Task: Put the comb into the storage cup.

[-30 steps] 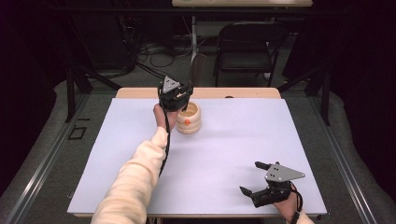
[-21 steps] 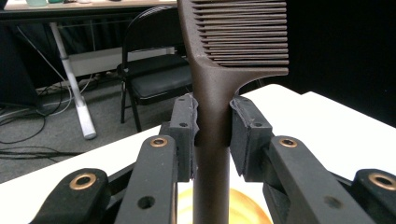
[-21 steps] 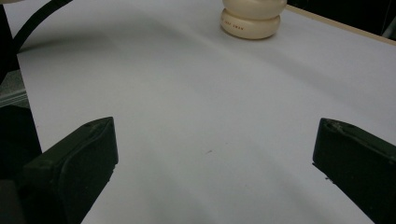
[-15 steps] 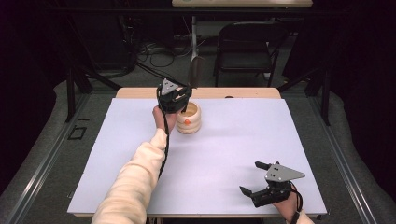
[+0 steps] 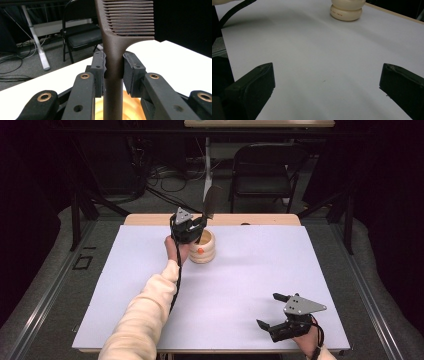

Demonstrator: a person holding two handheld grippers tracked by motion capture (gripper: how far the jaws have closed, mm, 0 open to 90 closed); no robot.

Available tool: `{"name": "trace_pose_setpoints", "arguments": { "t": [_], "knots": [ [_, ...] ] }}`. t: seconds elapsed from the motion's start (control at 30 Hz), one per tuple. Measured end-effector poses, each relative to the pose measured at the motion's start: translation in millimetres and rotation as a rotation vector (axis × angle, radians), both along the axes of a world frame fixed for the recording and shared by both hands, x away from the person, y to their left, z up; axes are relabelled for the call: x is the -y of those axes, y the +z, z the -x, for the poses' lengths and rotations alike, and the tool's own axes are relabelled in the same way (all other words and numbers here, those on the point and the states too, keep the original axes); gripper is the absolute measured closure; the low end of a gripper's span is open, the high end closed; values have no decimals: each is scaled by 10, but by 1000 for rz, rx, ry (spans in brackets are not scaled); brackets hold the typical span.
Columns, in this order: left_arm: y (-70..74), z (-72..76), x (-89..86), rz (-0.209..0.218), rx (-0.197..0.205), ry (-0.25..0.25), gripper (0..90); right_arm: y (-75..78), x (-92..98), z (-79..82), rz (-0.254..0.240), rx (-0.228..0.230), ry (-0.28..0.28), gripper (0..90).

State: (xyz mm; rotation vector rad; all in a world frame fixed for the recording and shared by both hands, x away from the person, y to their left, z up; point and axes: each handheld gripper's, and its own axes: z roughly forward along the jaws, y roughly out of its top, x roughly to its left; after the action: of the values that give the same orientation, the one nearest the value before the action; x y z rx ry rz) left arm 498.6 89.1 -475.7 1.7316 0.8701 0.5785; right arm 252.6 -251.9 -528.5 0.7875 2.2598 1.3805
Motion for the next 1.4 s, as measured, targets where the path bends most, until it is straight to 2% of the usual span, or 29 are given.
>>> {"name": "trace_pose_setpoints", "arguments": {
  "t": [0.4,1.4],
  "knots": [
    [-72,4,0,-26,-19,-11,721,-3,-1,-2,0,0,-2,0],
    [-142,-26,37,-90,-71,-29,720,-2,2,-2,-1,0,0,0]
  ]
}}
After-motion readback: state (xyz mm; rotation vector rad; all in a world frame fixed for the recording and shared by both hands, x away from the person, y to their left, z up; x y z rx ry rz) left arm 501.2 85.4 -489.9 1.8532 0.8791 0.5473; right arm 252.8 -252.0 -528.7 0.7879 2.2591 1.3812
